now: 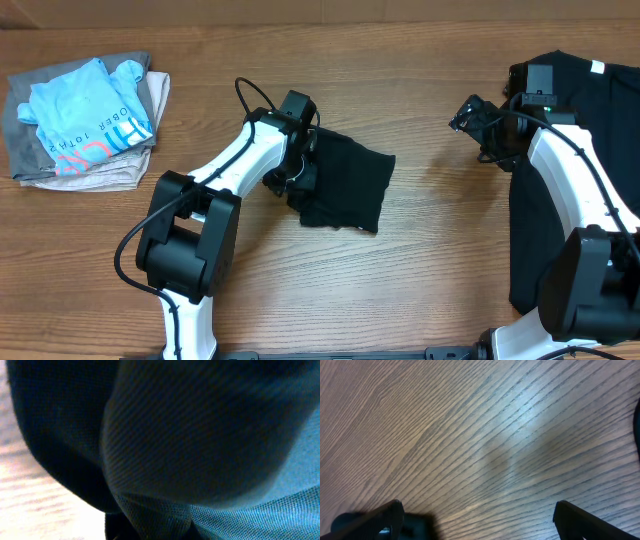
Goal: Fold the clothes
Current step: 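Close the left gripper firmly on the folded black bundle, then lift the black bundle and carry it left to the clothes stack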
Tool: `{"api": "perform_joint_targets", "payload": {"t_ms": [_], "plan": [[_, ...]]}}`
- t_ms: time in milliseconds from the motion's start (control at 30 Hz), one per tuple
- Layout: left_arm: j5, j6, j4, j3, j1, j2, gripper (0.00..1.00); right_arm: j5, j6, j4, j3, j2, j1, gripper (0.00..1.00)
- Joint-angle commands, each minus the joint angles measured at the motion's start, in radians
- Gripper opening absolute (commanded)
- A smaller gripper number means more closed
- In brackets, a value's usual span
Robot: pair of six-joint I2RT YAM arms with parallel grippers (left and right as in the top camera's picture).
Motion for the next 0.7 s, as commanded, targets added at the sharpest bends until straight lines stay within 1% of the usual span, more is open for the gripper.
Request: {"api": "perform_joint_targets", "payload": {"t_ms": [0,200,433,533,667], "plan": [[-0.087,0.008,-0.056,0.026,0.002,0.061,0.04,0.010,-0.007,0.005,0.000,-0.003,-0.001,1.00],[-0.089,-0.019,-0.122,0.225,0.002,0.053,0.04,0.010,-0.007,0.005,0.001,-0.003,-0.001,1.00],[-0.234,-0.038,-0.212,0.414,0.002,0.053,0.04,0.010,-0.007,0.005,0.000,-0.003,-0.001,1.00],[-0.252,-0.037,-0.234,0.464,0.004,0.053,0.04,0.010,-0.007,0.005,0.001,-0.003,-0.001,1.00],[-0.261,-0.038,-0.239,0.486,0.024,0.053,0.04,0.010,-0.007,0.005,0.001,-0.003,-0.001,1.00]]}}
